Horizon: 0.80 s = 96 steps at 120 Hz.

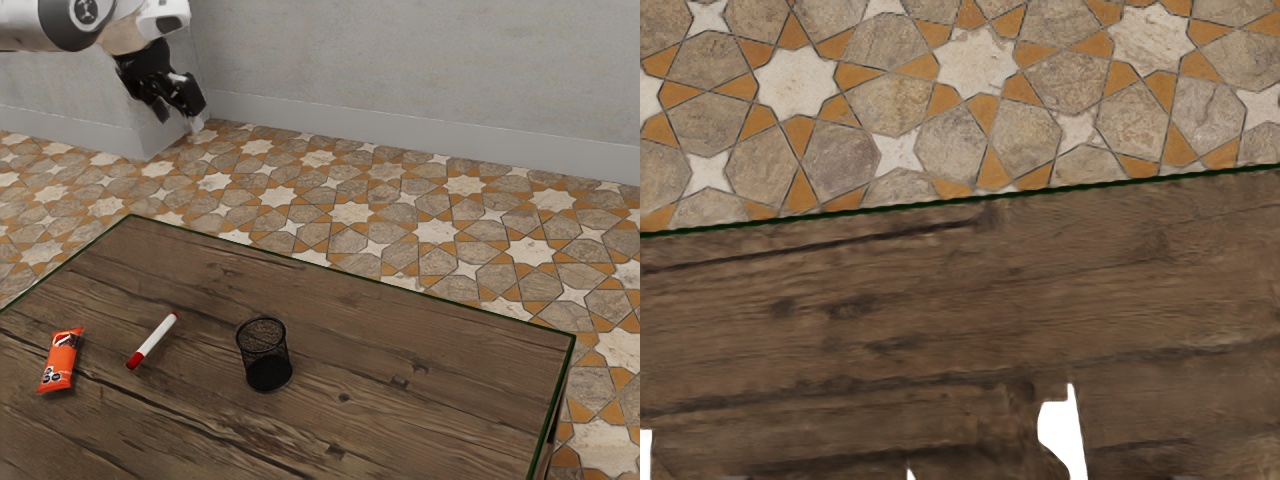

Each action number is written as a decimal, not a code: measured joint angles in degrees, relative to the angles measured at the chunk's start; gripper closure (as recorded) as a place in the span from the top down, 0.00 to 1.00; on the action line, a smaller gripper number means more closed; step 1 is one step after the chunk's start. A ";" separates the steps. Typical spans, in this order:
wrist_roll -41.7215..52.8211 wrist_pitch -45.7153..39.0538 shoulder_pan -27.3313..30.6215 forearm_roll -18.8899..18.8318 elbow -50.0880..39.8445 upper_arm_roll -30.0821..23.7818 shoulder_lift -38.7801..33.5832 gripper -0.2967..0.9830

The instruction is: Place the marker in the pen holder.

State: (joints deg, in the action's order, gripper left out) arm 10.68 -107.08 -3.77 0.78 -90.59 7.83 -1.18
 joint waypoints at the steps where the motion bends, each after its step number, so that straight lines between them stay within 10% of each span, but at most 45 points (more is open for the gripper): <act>1: -0.36 0.67 -0.56 -0.28 0.75 -0.04 -0.16 0.65; 27: -8.10 9.81 -11.78 -4.91 -9.68 2.14 -0.80 0.73; 50: -11.10 4.89 -3.10 -5.06 -24.76 2.34 5.77 0.75; 63: -10.94 1.45 6.62 -2.91 -25.39 2.41 11.28 0.76; 96: -9.13 -3.56 10.58 0.45 -18.33 2.54 23.30 0.77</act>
State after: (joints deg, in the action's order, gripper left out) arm 1.55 -110.64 6.80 1.23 -108.92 10.37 22.13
